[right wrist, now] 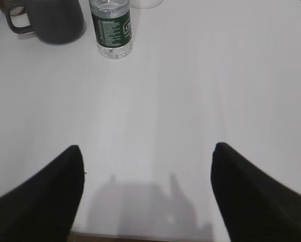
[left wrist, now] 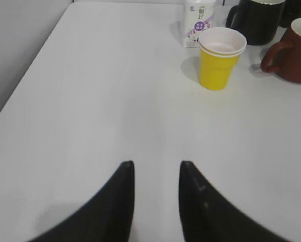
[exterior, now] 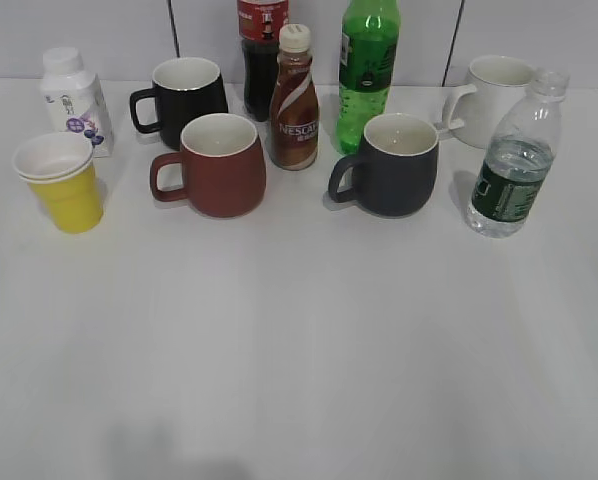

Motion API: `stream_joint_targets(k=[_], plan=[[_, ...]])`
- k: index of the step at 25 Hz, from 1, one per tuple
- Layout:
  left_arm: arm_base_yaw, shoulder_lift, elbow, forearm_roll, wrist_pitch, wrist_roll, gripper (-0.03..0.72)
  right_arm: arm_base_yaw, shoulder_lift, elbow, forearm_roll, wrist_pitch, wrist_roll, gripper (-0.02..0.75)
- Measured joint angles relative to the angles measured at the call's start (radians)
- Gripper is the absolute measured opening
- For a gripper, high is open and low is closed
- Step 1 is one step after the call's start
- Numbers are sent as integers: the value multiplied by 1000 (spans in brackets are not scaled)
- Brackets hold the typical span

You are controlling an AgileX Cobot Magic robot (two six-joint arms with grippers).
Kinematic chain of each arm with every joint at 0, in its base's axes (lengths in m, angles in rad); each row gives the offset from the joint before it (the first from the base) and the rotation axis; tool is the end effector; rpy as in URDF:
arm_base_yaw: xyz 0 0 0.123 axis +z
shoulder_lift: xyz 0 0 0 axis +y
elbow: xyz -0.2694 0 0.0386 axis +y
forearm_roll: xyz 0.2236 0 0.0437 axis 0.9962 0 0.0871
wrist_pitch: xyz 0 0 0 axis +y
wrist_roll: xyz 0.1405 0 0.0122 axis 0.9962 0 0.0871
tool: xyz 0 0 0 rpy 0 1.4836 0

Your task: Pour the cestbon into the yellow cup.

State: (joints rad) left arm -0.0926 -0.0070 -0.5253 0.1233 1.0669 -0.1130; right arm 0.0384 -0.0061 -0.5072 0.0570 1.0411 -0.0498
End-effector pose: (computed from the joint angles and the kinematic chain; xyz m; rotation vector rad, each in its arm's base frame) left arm 0.0287 0.0126 0.2505 -0.0290 2.0120 0.0158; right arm 0.0308 0.0081 0.2478 -0.0910 2.0086 0.0606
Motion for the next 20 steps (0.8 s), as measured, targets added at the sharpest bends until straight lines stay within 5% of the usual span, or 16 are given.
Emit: stream_joint_targets(k=[20], plan=[[0,0,0,0,0,0,239,0,0,0,0,0,0,586]])
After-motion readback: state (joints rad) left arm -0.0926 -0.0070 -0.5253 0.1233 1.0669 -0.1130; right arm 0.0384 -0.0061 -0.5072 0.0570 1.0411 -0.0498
